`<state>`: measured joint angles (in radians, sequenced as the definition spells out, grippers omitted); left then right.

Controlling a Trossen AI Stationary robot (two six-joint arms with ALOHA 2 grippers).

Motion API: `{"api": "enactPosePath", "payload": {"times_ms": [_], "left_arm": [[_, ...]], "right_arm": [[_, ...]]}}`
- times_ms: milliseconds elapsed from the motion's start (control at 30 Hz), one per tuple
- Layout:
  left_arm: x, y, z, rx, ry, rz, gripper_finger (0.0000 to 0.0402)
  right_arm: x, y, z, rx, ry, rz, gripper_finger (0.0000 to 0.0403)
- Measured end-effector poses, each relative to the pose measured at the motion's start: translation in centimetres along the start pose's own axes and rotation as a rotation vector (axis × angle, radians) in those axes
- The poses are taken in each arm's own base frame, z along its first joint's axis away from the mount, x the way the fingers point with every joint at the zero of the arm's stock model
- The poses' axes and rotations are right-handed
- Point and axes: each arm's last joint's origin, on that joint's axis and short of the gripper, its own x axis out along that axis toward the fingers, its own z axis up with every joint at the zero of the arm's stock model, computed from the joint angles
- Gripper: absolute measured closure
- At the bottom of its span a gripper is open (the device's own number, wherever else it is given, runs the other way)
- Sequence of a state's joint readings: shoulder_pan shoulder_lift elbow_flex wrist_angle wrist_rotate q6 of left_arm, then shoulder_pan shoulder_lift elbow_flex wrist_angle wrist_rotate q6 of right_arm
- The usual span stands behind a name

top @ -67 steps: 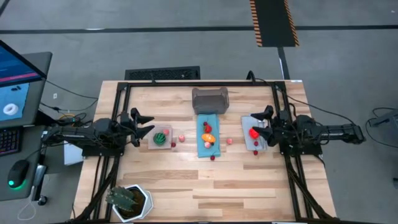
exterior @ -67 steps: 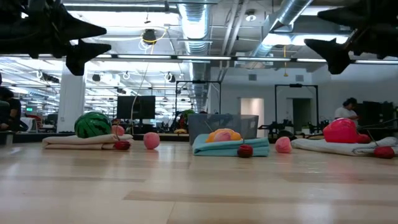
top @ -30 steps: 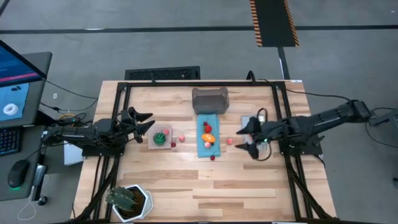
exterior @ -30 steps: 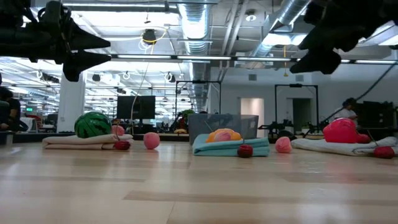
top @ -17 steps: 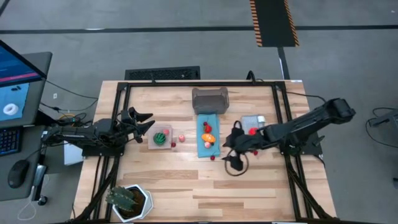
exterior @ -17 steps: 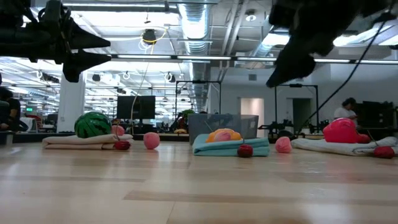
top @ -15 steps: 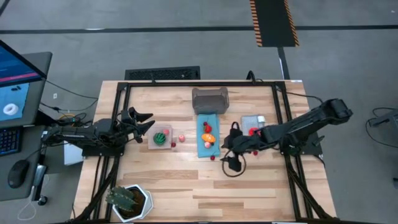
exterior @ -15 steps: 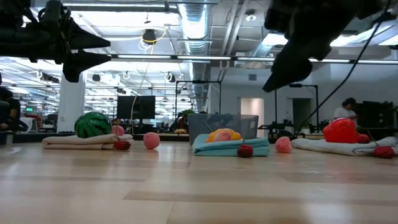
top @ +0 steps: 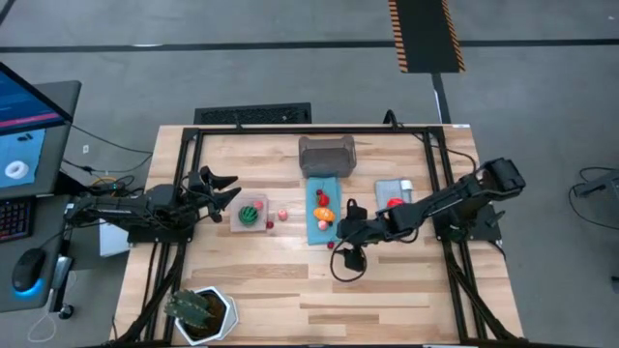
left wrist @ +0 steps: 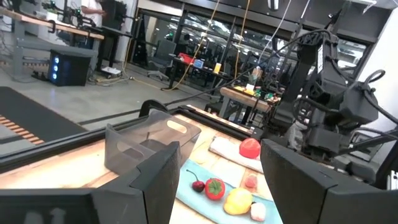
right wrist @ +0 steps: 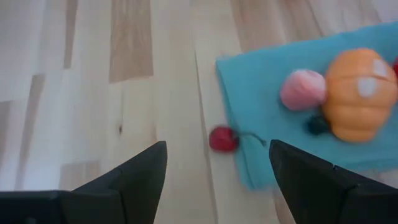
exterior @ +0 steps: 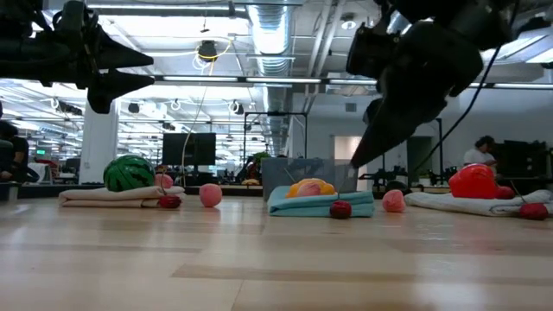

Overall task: Pick and placing Produce into tupperware
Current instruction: Put the red cherry into the gray bin

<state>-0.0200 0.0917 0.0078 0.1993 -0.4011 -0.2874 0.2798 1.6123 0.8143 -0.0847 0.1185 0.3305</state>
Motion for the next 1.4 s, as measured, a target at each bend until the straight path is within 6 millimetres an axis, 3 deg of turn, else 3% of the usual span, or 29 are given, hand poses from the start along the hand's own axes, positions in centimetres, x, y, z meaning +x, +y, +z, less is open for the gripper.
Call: {"api": "enactPosePath", "payload": {"times_ms": [267, 1000, 1400], "left_arm": [[0.0, -0.1, -0.1, -0.016, 0.017, -0.037, 0.0189], [0.0, -0.2, -0.1, -0.031, 0.032, -0.070, 0.0189], [0.0, -0.2, -0.2, -0.030, 0.032, -0.071, 0.0189]], "right_arm": [[1.5, 0.0, -0.5, -0.018, 0.008, -0.018, 0.0097], [1.7, -1.4, -0.5, 0.009, 0.044, -0.062, 0.0098], [1.8, -1.2, -0.5, 0.007, 0.036, -0.054, 0.0129]]}}
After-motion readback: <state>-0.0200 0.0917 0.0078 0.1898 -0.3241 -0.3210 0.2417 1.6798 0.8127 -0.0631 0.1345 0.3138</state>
